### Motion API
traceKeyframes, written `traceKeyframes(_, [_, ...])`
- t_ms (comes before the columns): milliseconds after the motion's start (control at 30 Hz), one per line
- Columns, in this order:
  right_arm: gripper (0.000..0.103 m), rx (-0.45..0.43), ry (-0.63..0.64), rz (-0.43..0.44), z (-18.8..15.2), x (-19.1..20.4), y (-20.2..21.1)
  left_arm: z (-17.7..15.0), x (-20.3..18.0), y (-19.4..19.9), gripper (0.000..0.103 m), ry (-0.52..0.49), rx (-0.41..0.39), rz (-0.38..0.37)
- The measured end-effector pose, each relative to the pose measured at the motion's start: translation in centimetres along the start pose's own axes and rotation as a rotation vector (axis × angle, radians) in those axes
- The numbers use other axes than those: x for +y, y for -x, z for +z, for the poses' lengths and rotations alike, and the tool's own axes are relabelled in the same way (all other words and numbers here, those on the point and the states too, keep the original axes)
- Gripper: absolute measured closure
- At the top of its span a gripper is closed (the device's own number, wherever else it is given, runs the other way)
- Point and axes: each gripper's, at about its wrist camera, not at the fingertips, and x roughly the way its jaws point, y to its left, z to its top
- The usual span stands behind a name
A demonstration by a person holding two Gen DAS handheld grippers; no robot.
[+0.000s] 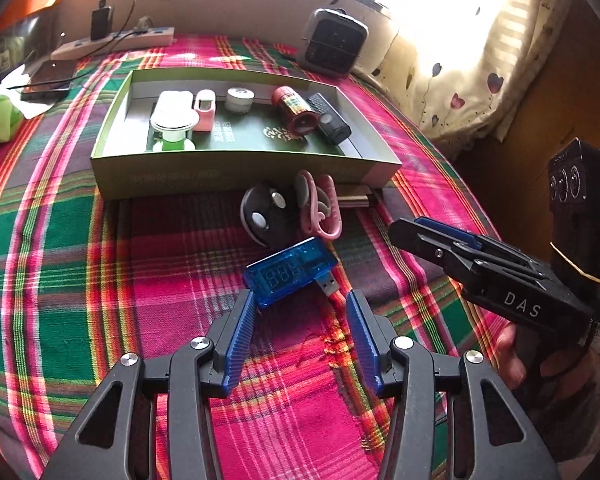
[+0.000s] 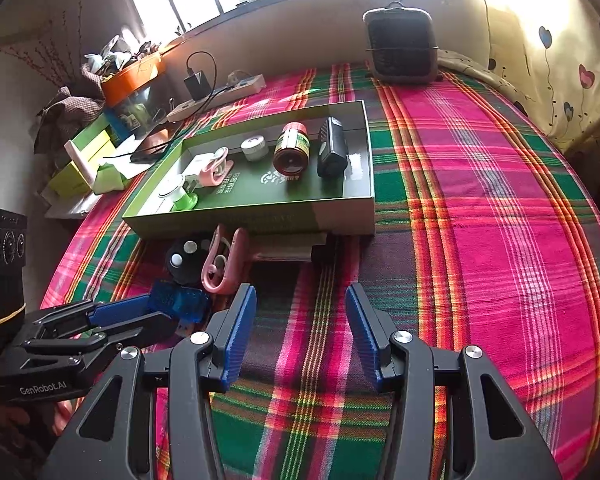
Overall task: Organize rigid objects
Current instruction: 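Grasp the blue USB tester with the left tool while the right tool moves toward the pink clip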
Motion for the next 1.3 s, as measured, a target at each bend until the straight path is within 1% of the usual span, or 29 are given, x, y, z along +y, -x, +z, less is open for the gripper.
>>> traceKeyframes(100, [0.055,-0.003,-0.002,-0.001,-0.2,-0.1,0.2,-0.4,-0.6,0.0,0.057,-0.015,0.009,-0.015])
traceKeyframes(167, [0.055,-0.005,-0.007,-0.001,-0.3,-0.2,0.3,-0.6,-1.0,0.0,0.057,-0.032,0.01,-0.009])
traceKeyframes(267, [0.055,-0.002,-0.013,-0.002,-0.5,-0.4,0.4,-0.8,-1.4,0.4,0.057,-0.055,-0.005,0.021])
traceKeyframes(300, [0.055,-0.001,-0.015,-0.002,-0.5,-0.5,0.4,-0.7,-1.5,0.5,0.057,-0.068,-0.009,0.037])
traceKeyframes(400, [0.055,-0.002,-0.02,0.0,-0.7,-0.6,0.5,-0.2,-1.8,0.6,0.057,-0.125,-0.029,0.131])
traceKeyframes(433, [0.055,-0.002,-0.02,0.0,-0.7,-0.6,0.5,0.0,-1.8,0.6,0.057,-0.133,-0.029,0.145])
traceKeyframes(533, [0.055,0.0,-0.021,0.004,-0.7,-0.7,0.4,0.5,-1.9,0.1,0.057,-0.162,-0.021,0.141])
traceKeyframes(733, [0.055,0.002,-0.028,0.005,-0.8,-1.0,0.4,1.0,-2.1,-1.5,0.057,-0.204,0.012,0.17])
traceKeyframes(900, [0.055,0.0,-0.038,0.005,-0.9,-1.3,0.4,1.2,-2.4,-2.0,0.057,-0.238,0.011,0.197])
traceKeyframes(1100, [0.055,0.002,-0.043,0.007,-0.8,-1.6,0.3,1.5,-2.5,-2.4,0.057,-0.254,0.007,0.212])
traceKeyframes(1300, [0.055,0.01,-0.052,0.005,-0.7,-1.9,-0.1,1.5,-2.4,-2.4,0.057,-0.233,-0.003,0.201])
